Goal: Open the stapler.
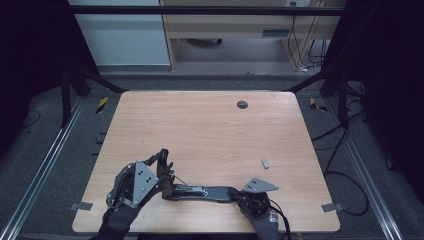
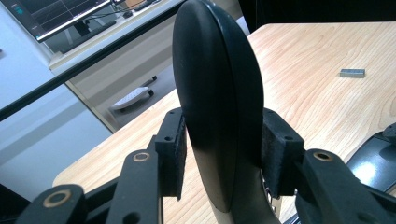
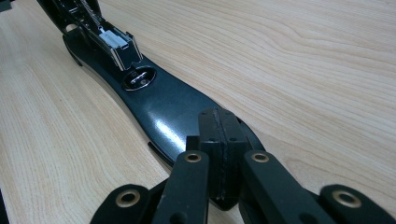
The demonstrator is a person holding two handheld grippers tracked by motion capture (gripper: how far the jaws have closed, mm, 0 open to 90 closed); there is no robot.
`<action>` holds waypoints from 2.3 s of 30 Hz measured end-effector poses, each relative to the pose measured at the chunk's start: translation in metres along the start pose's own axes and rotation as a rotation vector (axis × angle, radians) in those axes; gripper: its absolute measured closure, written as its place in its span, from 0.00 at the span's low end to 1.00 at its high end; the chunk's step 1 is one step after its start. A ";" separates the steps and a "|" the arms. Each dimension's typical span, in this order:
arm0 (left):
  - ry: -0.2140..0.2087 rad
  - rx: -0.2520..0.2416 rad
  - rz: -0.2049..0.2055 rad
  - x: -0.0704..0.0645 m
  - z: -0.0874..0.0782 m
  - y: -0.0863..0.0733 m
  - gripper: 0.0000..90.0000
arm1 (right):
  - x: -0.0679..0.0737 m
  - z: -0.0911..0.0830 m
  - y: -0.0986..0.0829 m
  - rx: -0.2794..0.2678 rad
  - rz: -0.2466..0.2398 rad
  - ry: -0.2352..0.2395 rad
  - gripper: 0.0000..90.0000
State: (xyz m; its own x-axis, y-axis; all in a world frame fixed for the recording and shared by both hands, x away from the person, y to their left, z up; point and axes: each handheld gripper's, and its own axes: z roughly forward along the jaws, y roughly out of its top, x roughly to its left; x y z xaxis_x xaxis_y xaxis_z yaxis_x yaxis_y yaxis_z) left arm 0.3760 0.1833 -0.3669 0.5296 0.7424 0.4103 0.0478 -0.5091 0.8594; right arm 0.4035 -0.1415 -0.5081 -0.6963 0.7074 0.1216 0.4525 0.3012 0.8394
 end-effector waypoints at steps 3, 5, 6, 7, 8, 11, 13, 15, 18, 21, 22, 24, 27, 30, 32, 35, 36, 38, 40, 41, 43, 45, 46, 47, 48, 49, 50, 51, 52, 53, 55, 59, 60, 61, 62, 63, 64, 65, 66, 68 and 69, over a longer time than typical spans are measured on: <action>0.002 -0.001 -0.009 0.002 -0.001 -0.001 0.62 | 0.000 0.000 0.000 0.001 0.002 0.001 1.00; 0.015 0.005 -0.014 0.004 -0.003 -0.003 0.62 | 0.000 0.000 0.000 0.001 0.002 0.001 1.00; 0.016 0.003 -0.031 0.007 -0.004 -0.005 0.62 | 0.000 0.000 0.000 0.001 0.002 0.001 1.00; 0.013 0.000 -0.045 0.010 -0.006 -0.007 0.62 | 0.000 0.000 0.000 0.002 0.002 0.002 1.00; 0.012 -0.004 -0.058 0.013 -0.007 -0.010 0.62 | 0.000 0.000 0.000 0.001 0.000 0.002 1.00; 0.014 -0.008 -0.083 0.019 -0.011 -0.014 0.61 | 0.000 0.000 0.000 -0.001 0.002 0.004 1.00; 0.013 -0.011 -0.086 0.020 -0.011 -0.016 0.61 | 0.000 0.000 0.000 -0.001 -0.001 0.002 1.00; 0.014 -0.012 -0.087 0.021 -0.012 -0.017 0.61 | 0.000 0.000 0.000 -0.002 0.000 0.002 1.00; 0.016 -0.014 -0.098 0.023 -0.014 -0.020 0.60 | 0.000 0.000 0.000 -0.001 0.000 0.004 1.00; 0.016 -0.015 -0.110 0.026 -0.015 -0.022 0.60 | 0.000 0.000 0.000 -0.001 -0.001 0.004 1.00; 0.016 -0.015 -0.113 0.027 -0.016 -0.023 0.60 | 0.000 0.000 0.000 -0.001 0.000 0.005 1.00; 0.016 -0.016 -0.124 0.029 -0.017 -0.026 0.60 | 0.000 0.000 0.000 -0.001 0.000 0.005 1.00; 0.018 -0.018 -0.136 0.031 -0.019 -0.029 0.60 | 0.000 0.000 0.000 -0.001 0.000 0.005 1.00; 0.018 -0.025 -0.147 0.033 -0.020 -0.032 0.59 | 0.000 0.000 0.000 -0.001 -0.002 0.005 1.00; 0.022 -0.030 -0.158 0.034 -0.021 -0.034 0.59 | 0.000 0.000 0.000 -0.001 -0.002 0.004 1.00; 0.027 -0.033 -0.169 0.035 -0.023 -0.037 0.59 | 0.000 0.000 0.000 -0.001 -0.003 0.005 1.00; 0.030 -0.042 -0.161 0.036 -0.023 -0.038 0.59 | 0.000 0.000 0.000 -0.001 -0.003 0.006 1.00; 0.033 -0.045 -0.171 0.037 -0.023 -0.040 0.59 | 0.000 0.000 0.000 -0.001 -0.003 0.006 1.00; 0.035 -0.040 -0.189 0.037 -0.024 -0.042 0.59 | 0.000 0.000 0.000 -0.001 -0.003 0.006 1.00; 0.037 -0.040 -0.192 0.037 -0.025 -0.042 0.59 | 0.000 0.000 0.000 -0.001 -0.003 0.006 1.00; 0.043 -0.048 -0.200 0.037 -0.025 -0.044 0.59 | 0.000 0.000 0.000 -0.001 -0.003 0.005 1.00; 0.048 -0.053 -0.205 0.036 -0.026 -0.045 0.59 | 0.000 0.000 0.000 -0.002 -0.003 0.005 1.00; 0.052 -0.058 -0.209 0.036 -0.026 -0.045 0.59 | 0.000 0.000 0.000 -0.002 -0.003 0.005 1.00; 0.054 -0.060 -0.209 0.036 -0.026 -0.046 0.59 | 0.000 0.000 0.000 -0.002 -0.003 0.006 1.00; 0.056 -0.060 -0.211 0.036 -0.027 -0.046 0.59 | 0.000 0.000 0.000 -0.002 -0.002 0.006 1.00; 0.059 -0.059 -0.214 0.036 -0.027 -0.047 0.59 | 0.000 0.000 0.000 -0.002 -0.002 0.006 1.00; 0.060 -0.061 -0.219 0.036 -0.027 -0.048 0.59 | 0.000 0.000 0.000 -0.002 -0.002 0.006 1.00; 0.060 -0.061 -0.225 0.036 -0.027 -0.048 0.59 | 0.000 0.000 0.000 -0.002 -0.001 0.006 1.00; 0.061 -0.061 -0.230 0.037 -0.028 -0.049 0.59 | 0.000 0.000 0.000 -0.002 -0.001 0.006 1.00; 0.062 -0.058 -0.237 0.038 -0.028 -0.050 0.59 | 0.000 0.000 0.000 -0.001 -0.001 0.006 1.00; 0.062 -0.059 -0.253 0.039 -0.028 -0.051 0.59 | 0.000 0.000 0.000 -0.001 -0.001 0.005 1.00; 0.063 -0.059 -0.270 0.041 -0.029 -0.055 0.59 | 0.000 0.000 0.000 -0.001 -0.001 0.005 1.00; 0.062 -0.059 -0.269 0.042 -0.030 -0.055 0.59 | 0.000 0.000 0.000 -0.001 0.000 0.005 1.00; 0.062 -0.059 -0.275 0.042 -0.030 -0.056 0.59 | 0.000 0.000 0.000 -0.001 0.000 0.006 1.00; 0.061 -0.059 -0.277 0.042 -0.031 -0.057 0.59 | 0.000 0.000 0.000 -0.001 0.000 0.005 1.00; 0.061 -0.060 -0.283 0.043 -0.031 -0.058 0.59 | 0.000 0.000 0.000 -0.001 -0.001 0.005 1.00; 0.060 -0.061 -0.289 0.044 -0.031 -0.059 0.58 | 0.000 0.000 0.000 -0.001 0.000 0.006 1.00; 0.060 -0.061 -0.297 0.045 -0.031 -0.060 0.58 | 0.000 0.000 0.000 -0.001 0.000 0.005 1.00; 0.062 -0.058 -0.304 0.046 -0.031 -0.061 0.58 | 0.000 0.000 0.000 -0.001 0.001 0.006 1.00; 0.060 -0.054 -0.330 0.049 -0.032 -0.065 0.58 | -0.001 0.000 0.000 -0.001 0.001 0.005 1.00; 0.059 -0.052 -0.339 0.051 -0.032 -0.067 0.58 | -0.001 0.000 0.000 0.000 0.002 0.006 1.00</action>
State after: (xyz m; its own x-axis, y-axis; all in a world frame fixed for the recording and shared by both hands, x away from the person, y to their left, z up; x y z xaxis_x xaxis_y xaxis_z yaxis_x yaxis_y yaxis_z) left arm 0.3726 0.2689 -0.3942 0.4407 0.8904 0.1144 0.1690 -0.2075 0.9635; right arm 0.4039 -0.1418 -0.5082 -0.6986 0.7042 0.1266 0.4541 0.2997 0.8390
